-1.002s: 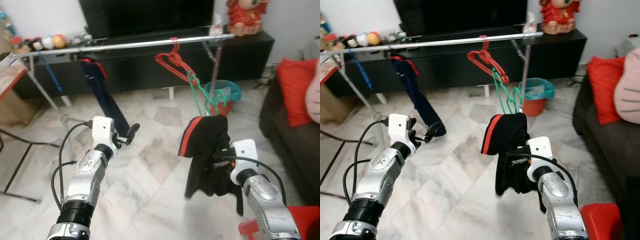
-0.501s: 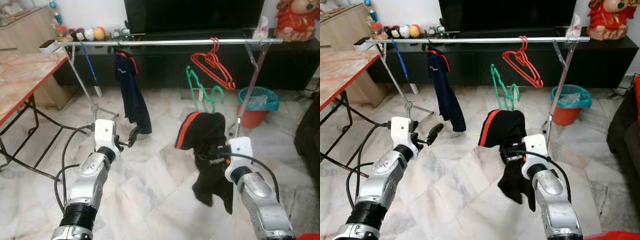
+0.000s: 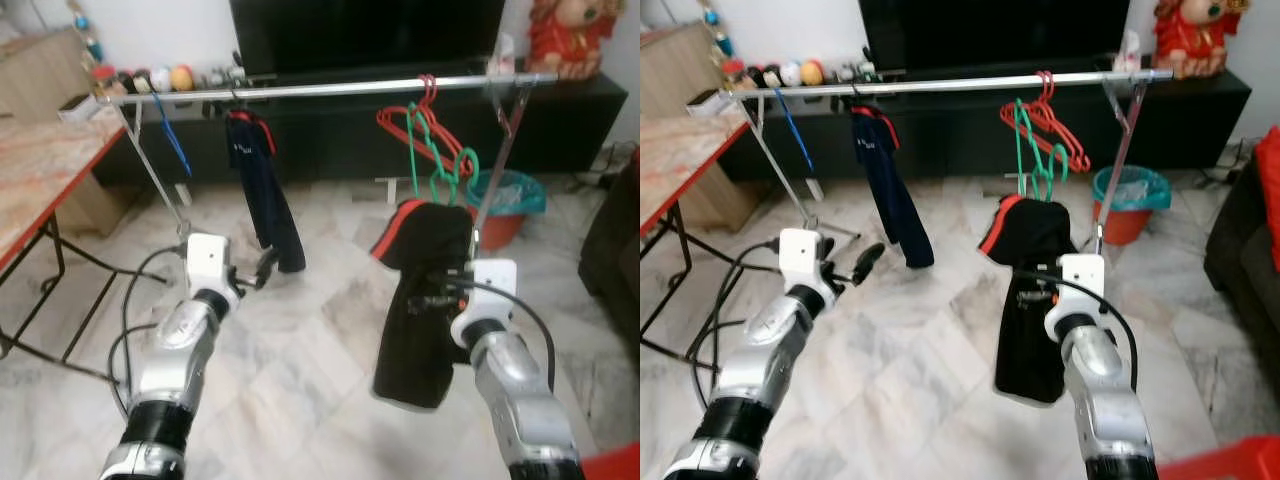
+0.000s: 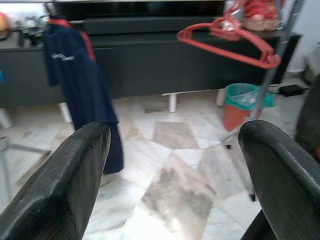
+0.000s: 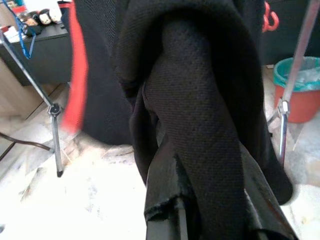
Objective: Hang hanger
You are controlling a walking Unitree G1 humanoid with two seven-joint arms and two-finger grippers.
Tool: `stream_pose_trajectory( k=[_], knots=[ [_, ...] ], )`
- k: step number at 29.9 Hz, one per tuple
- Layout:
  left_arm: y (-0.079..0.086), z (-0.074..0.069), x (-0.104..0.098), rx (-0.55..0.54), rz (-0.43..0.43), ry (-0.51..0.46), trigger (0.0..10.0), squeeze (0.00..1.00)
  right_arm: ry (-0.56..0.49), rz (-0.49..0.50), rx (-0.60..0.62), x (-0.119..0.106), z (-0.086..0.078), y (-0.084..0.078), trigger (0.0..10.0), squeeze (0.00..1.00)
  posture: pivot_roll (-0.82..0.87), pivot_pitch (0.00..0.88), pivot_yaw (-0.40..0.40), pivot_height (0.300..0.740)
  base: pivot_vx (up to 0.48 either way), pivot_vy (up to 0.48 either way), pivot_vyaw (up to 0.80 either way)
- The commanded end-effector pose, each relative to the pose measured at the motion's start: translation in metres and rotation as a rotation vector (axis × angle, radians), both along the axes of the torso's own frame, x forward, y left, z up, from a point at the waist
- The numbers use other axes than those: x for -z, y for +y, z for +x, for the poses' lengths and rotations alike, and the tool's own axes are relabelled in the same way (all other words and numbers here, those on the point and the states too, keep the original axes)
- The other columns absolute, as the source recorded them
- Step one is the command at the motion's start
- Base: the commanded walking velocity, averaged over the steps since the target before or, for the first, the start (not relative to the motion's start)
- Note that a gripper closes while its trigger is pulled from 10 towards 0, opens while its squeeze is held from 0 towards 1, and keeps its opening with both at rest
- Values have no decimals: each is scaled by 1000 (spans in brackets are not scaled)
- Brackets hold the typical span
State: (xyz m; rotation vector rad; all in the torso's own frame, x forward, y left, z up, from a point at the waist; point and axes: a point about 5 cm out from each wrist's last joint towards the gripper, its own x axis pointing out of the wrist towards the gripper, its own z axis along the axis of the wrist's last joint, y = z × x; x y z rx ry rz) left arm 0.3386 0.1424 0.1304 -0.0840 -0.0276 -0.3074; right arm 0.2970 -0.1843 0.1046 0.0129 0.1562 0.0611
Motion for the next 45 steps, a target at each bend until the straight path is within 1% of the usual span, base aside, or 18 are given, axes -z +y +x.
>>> stream_pose_trajectory(
  k=[1,3,9,15,18,23,35,37,42,45],
  knots=[
    [-3,-2,5,15,2,26,10000,0,-31,-8,-10,-8,1,4,10000,0,-111,0,113,740,0,480,0],
    [-3,-3,7,21,4,32,10000,0,-30,-3,-9,-8,1,5,10000,0,-111,0,113,740,0,480,0],
    [-2,-2,3,22,1,24,10000,0,-34,-3,-15,-9,2,8,10000,0,-104,0,120,740,0,480,0],
    [-1,-3,4,26,10,28,10000,0,-35,-11,-21,-9,2,12,10000,0,-104,0,129,740,0,459,0],
    [0,-3,2,35,35,10,10000,0,-52,-1,-25,-11,1,14,10000,0,-101,0,137,740,0,0,0],
    [3,-3,1,28,27,10,10000,0,-56,1,-32,-11,1,18,10000,0,-98,0,139,740,0,0,0],
    [1,-4,1,45,52,7,10000,0,-60,-10,-39,-12,2,19,10000,0,-95,0,139,740,0,0,0],
    [0,-5,1,61,52,7,10000,0,-63,-21,-32,-14,3,18,10000,0,-90,0,148,740,0,0,0],
    [-2,-5,0,72,50,1,10000,0,-66,-11,-19,-14,3,16,10000,0,-75,0,145,740,0,0,0],
    [0,-5,-1,69,58,-1,10000,0,-65,-9,-41,-12,3,21,10000,0,-69,0,148,740,0,0,0]
  ],
)
